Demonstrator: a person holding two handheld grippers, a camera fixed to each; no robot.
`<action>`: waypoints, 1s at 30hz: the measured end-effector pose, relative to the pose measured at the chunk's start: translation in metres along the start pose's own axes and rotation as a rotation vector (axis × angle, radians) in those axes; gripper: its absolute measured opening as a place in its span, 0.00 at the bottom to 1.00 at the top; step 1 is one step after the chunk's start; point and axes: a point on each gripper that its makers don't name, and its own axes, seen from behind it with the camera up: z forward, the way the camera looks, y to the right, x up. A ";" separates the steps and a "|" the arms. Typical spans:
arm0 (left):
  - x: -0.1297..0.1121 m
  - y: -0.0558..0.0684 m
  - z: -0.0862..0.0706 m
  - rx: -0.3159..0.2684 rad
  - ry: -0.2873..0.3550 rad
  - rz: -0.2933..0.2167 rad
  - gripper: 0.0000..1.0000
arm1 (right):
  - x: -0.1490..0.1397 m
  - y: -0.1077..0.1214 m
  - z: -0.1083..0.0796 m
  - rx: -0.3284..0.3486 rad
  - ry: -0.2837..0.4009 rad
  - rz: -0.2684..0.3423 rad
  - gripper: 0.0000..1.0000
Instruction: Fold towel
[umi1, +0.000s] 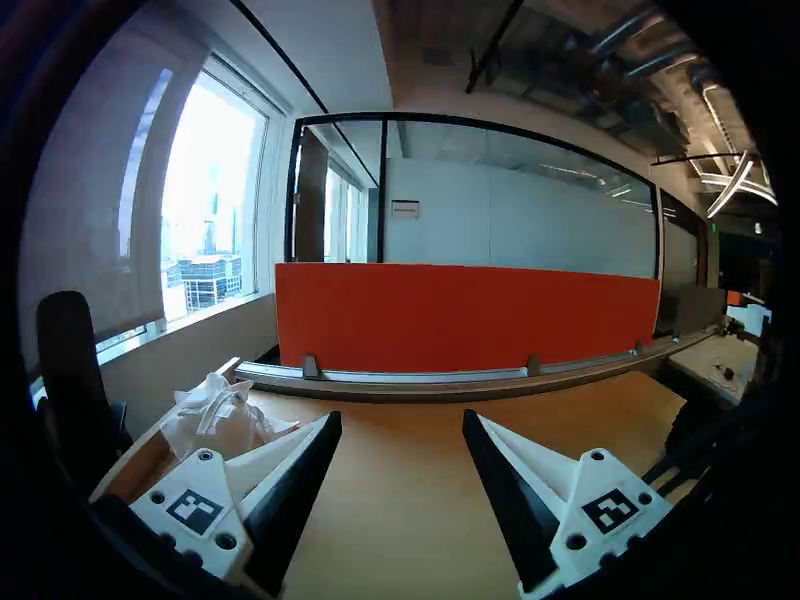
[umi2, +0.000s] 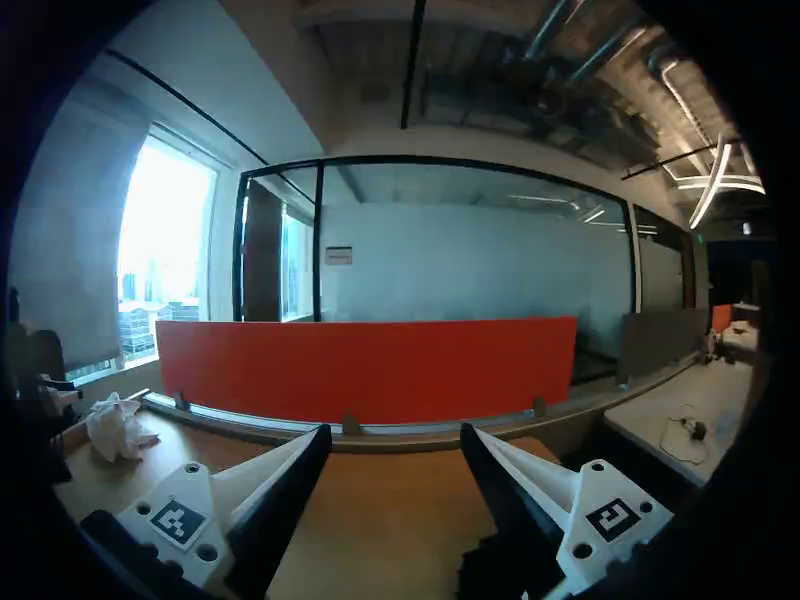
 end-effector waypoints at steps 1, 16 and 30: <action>-0.001 -0.001 0.000 0.000 0.002 0.002 0.89 | 0.000 -0.004 0.000 0.001 -0.002 0.003 0.99; -0.035 -0.009 -0.013 0.024 0.044 0.033 0.89 | 0.011 -0.035 -0.014 0.027 -0.004 0.042 1.00; -0.106 -0.020 -0.027 0.051 0.090 0.083 0.89 | -0.017 -0.058 -0.016 0.046 -0.007 0.024 1.00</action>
